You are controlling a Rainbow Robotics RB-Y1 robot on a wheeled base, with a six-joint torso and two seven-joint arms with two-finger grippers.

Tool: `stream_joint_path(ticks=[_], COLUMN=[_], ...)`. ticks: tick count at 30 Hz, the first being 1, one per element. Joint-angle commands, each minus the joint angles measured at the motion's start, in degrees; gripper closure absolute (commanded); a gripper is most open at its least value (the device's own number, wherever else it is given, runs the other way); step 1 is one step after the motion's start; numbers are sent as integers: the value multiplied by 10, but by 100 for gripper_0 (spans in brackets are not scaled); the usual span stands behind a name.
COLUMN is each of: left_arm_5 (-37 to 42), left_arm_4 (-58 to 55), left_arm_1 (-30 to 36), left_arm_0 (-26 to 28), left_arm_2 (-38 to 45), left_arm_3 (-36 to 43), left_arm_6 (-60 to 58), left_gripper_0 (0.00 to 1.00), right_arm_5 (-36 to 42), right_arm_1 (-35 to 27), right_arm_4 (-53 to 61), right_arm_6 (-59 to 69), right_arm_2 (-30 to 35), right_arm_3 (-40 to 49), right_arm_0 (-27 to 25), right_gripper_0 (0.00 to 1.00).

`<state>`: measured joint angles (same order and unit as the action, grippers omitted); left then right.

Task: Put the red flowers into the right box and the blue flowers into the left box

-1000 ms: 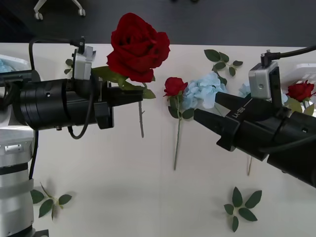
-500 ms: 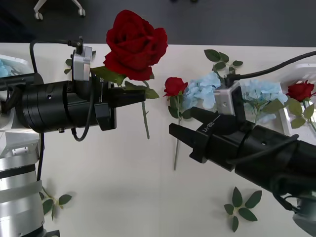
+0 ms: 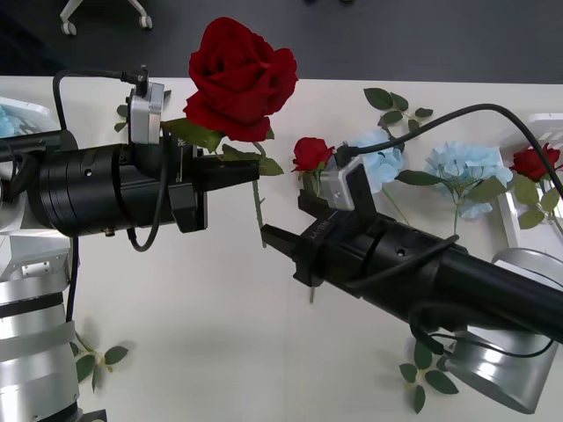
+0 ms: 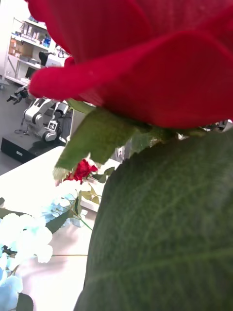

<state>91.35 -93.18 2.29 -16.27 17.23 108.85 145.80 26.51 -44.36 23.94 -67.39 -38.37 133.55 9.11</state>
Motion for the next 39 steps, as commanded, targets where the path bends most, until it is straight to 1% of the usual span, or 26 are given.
stream_joint_path(ticks=[1,14,20,26,28,29,30,39], left_arm_5=[0,0,0,0,0,0,0,0], left_arm_4=[-1,-1,-1,-1,-1,-1,-1,-1], left_arm_1=[6,6,6,6,6,6,6,6], left_arm_0=[2,2,2,2,2,2,2,2], left_arm_2=[1,1,1,1,1,1,1,1], left_arm_3=[16,16,16,16,16,16,16,16], left_arm_6=[46,46,46,46,46,46,46,46], left_gripper_0=[100,100,100,100,100,100,100,100], right_arm_5=[-1,-4,-44,-44,-44,-44,-44,-45], right_arm_1=[20,44,60,70,70,69,69,69], right_arm_4=[-2,-13,-14,-24,-24,-22,-22,-20], right_arm_6=[3,0,-1,-1,-1,1,1,2], right_arm_2=[0,-18,-39,-45,-47,-48,-49,-49], right_arm_3=[-1,-30,-70,-84,-85,-85,-85,-85], right_arm_0=[19,43,61,63,63,63,63,64], right_gripper_0=[32,32,32,32,52,79,100,100])
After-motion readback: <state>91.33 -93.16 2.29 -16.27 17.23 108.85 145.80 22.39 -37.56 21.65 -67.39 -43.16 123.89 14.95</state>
